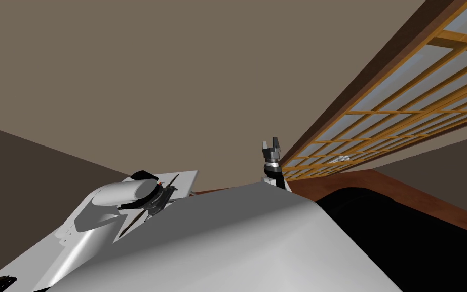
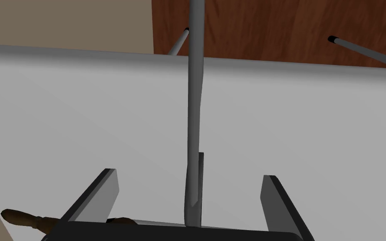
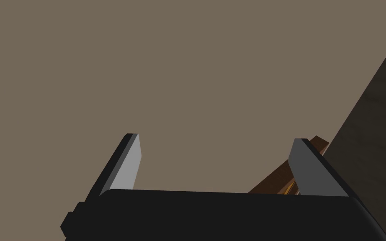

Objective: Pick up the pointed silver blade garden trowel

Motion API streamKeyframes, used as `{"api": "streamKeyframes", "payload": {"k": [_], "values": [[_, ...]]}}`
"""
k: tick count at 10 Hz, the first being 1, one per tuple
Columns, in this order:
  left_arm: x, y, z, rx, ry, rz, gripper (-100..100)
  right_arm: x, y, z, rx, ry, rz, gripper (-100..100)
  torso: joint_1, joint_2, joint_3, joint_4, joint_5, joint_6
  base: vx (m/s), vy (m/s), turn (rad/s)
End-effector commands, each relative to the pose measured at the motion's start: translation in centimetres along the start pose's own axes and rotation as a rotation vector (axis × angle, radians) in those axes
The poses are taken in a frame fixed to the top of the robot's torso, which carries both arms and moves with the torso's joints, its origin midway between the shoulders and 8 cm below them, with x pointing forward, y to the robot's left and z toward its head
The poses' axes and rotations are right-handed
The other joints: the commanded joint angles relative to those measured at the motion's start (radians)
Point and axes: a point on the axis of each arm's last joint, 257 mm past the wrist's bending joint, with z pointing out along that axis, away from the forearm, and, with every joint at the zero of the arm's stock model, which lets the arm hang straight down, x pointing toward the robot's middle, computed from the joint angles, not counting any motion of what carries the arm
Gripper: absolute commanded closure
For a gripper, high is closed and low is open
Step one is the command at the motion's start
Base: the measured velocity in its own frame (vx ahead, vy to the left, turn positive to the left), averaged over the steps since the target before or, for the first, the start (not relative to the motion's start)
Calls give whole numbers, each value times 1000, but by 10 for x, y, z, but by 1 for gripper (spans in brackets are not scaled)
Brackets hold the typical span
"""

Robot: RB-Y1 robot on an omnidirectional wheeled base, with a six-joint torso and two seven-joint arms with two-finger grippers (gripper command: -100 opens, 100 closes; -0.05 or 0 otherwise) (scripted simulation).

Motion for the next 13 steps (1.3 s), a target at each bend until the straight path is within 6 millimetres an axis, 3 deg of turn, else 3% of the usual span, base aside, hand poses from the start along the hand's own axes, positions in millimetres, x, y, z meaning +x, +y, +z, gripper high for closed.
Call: {"api": "streamKeyframes", "payload": {"k": [1, 4, 5, 6, 10, 11, 12, 13], "values": [[-1, -2, 8, 0, 1, -5, -100, 0, 0, 0, 0, 0, 0, 0, 0, 0, 0, 0, 0, 0, -13, -1, -42], [-4, -6, 23, -2, 0, -14, -100, 0, 0, 0, 0, 0, 0, 0, 0, 2, 1, 0, 0, 0, -28, -2, -34], [-3, -5, 20, -3, 0, -13, -100, 0, 0, 0, 0, 0, 0, 0, 0, 2, 1, 1, 0, 0, -13, -2, -4], [-3, -6, 21, -2, 0, -12, 100, 0, 0, 0, 0, 0, 0, 0, 0, 2, 1, 0, 0, 0, 0, 0, 0], [-3, -4, 21, -7, 1, -12, 100, 0, 0, 0, 0, 0, 0, 0, 1, -1, 0, 1, 0, 1, -1, 0, 3], [-3, -4, 21, -8, 1, -12, 0, 0, 0, 0, 0, 0, 0, 0, 1, -1, 0, 1, 0, 1, 0, 0, 0], [-2, -3, 13, -1, 1, -8, 100, 0, 0, 0, 0, 0, 0, 0, 1, 0, 0, 1, 0, 1, 21, 6, 39], [-1, -2, 8, 0, 1, -5, 100, 0, 0, 0, 0, 0, 0, 0, 1, -1, 0, 1, 0, 1, 34, 7, 48]]}}
